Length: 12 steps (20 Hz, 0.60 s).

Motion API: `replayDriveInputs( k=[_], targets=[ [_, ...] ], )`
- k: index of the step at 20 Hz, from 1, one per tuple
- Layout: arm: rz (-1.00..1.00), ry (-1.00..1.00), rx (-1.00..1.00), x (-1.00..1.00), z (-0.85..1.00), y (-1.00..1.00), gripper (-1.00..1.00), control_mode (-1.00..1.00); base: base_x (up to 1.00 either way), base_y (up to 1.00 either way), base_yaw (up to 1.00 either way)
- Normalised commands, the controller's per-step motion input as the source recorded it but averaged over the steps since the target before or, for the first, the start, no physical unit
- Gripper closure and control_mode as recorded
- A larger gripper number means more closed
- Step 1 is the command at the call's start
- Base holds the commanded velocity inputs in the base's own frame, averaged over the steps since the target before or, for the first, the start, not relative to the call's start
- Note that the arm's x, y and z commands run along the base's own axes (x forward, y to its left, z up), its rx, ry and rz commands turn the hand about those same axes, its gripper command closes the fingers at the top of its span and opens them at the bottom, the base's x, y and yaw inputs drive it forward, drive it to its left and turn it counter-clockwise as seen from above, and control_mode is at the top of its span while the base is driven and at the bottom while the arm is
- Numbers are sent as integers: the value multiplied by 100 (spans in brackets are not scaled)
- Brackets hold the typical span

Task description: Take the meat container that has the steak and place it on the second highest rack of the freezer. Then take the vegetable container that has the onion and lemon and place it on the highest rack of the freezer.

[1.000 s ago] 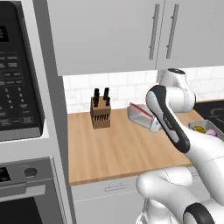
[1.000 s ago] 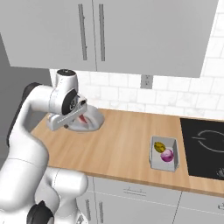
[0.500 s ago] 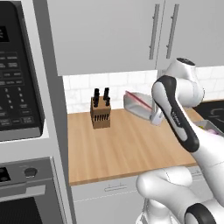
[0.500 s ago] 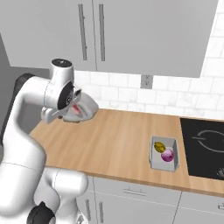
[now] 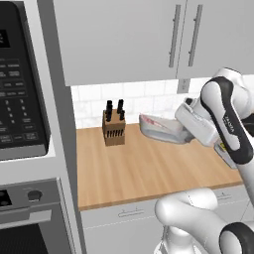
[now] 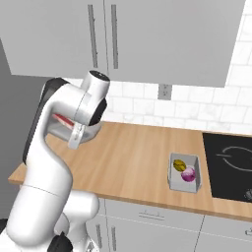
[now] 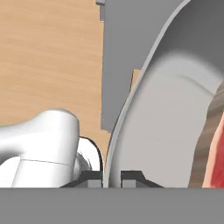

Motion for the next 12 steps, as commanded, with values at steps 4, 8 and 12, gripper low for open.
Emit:
replayDriveInputs(
  k=[4, 8, 12],
  targets=[
    [5, -7, -2, -19, 6, 4, 100, -100, 0, 0, 0],
    [2, -30, -11, -47, 37, 0, 100, -100, 0, 0, 0],
    [0, -30, -23, -27, 21, 0, 100, -100, 0, 0, 0]
  ],
)
